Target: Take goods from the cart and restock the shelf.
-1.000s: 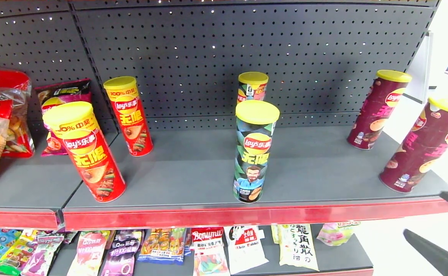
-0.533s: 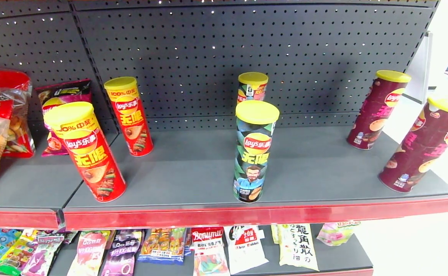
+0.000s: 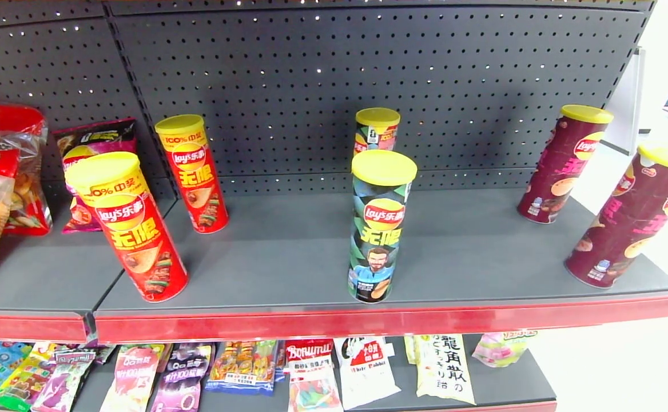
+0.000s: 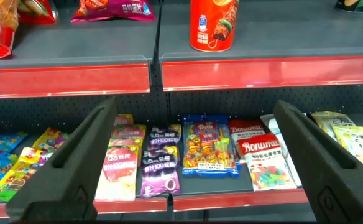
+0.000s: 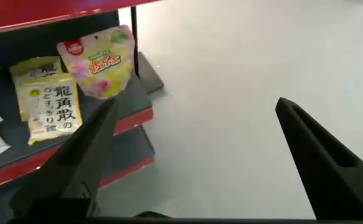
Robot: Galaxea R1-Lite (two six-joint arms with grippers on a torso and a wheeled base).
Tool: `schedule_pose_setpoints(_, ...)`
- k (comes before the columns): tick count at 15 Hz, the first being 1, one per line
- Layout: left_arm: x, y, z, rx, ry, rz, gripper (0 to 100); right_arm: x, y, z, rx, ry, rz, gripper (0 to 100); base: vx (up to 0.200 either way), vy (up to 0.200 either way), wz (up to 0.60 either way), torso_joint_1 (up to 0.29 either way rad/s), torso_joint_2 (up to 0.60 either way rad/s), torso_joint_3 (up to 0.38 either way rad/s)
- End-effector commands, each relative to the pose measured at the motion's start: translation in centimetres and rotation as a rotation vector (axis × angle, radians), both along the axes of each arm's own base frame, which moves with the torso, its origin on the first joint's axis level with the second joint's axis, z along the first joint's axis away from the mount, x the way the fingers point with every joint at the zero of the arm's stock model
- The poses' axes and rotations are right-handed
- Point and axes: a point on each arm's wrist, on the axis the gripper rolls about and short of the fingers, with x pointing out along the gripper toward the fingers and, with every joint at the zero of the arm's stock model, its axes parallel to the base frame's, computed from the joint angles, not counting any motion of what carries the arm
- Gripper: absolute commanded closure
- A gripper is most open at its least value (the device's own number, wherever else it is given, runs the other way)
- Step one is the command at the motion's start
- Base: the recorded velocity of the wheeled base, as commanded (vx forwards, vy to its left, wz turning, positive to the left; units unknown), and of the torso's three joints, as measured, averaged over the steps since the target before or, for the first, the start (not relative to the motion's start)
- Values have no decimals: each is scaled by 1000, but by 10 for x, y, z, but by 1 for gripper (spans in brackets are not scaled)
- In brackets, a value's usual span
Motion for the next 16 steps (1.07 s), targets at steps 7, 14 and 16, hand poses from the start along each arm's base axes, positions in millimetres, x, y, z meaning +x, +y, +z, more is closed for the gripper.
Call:
schedule_pose_setpoints(7,0,0,0,0,0,0,0,4,9,-31,2,-308,579,0,0,0,0,0,0,0)
schedule_pose_setpoints(14,0,0,0,-1,0,0,0,-3,8,-40,43,-365,556,0,0,0,0,0,0,0)
schedule_pose_setpoints(16,0,0,0,-13,0,0,0,-3,7,-40,59,-368,534,0,0,0,0,0,0,0)
